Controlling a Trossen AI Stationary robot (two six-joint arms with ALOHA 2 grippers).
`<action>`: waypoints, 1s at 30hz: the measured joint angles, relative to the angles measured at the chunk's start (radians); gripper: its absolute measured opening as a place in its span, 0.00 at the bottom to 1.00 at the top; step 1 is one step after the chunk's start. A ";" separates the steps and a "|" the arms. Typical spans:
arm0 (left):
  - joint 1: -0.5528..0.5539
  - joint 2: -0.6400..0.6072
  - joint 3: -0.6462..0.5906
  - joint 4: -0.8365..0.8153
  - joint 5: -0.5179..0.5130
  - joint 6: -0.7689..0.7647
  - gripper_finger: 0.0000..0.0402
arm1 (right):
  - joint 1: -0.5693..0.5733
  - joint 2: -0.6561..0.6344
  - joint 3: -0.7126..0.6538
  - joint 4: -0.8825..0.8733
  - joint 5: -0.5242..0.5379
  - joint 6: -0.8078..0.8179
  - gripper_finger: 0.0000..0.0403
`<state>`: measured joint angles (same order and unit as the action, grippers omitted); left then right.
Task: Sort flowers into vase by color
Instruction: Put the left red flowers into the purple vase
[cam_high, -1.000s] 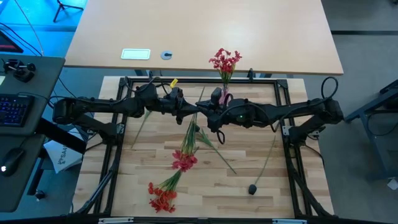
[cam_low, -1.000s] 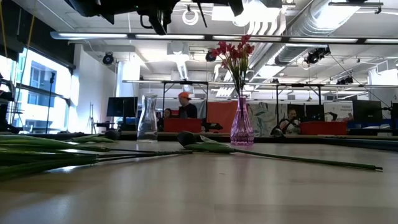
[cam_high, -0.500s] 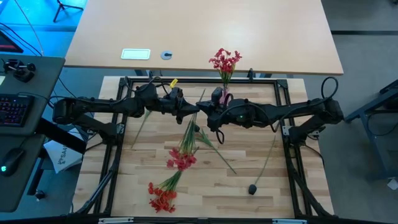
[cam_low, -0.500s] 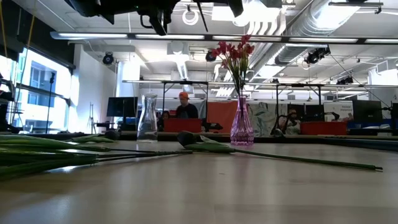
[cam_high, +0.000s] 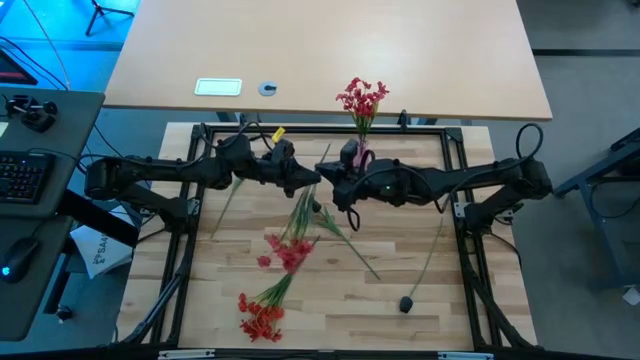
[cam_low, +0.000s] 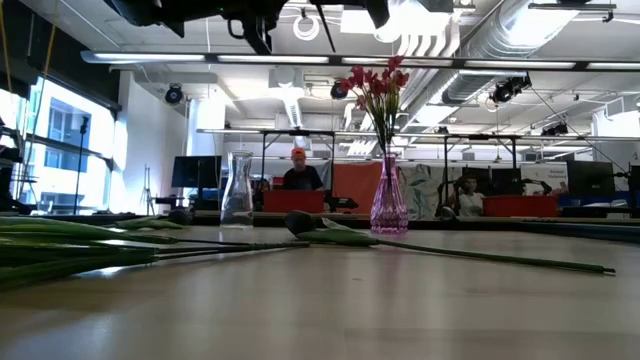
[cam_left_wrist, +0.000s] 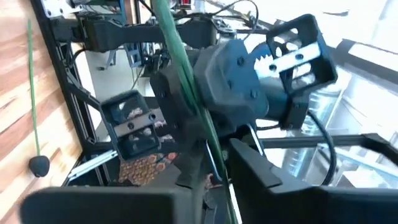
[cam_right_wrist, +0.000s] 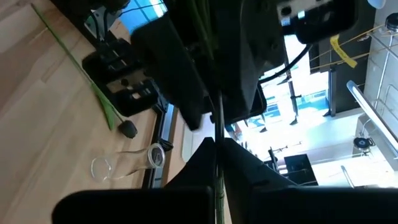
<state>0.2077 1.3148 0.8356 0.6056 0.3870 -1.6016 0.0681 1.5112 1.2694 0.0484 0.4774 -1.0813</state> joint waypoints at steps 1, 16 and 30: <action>0.000 0.000 0.000 0.000 0.000 0.002 0.20 | 0.000 0.000 0.000 0.000 0.001 0.000 0.01; 0.070 -0.030 0.001 -0.003 0.196 0.076 0.44 | 0.000 0.000 0.000 0.019 0.028 0.000 0.01; 0.307 -0.259 0.001 -0.380 0.133 0.511 0.44 | 0.023 -0.116 0.000 -0.181 0.170 0.212 0.00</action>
<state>0.5143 1.0556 0.8368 0.2259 0.5198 -1.0907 0.0913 1.3957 1.2690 -0.1324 0.6471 -0.8695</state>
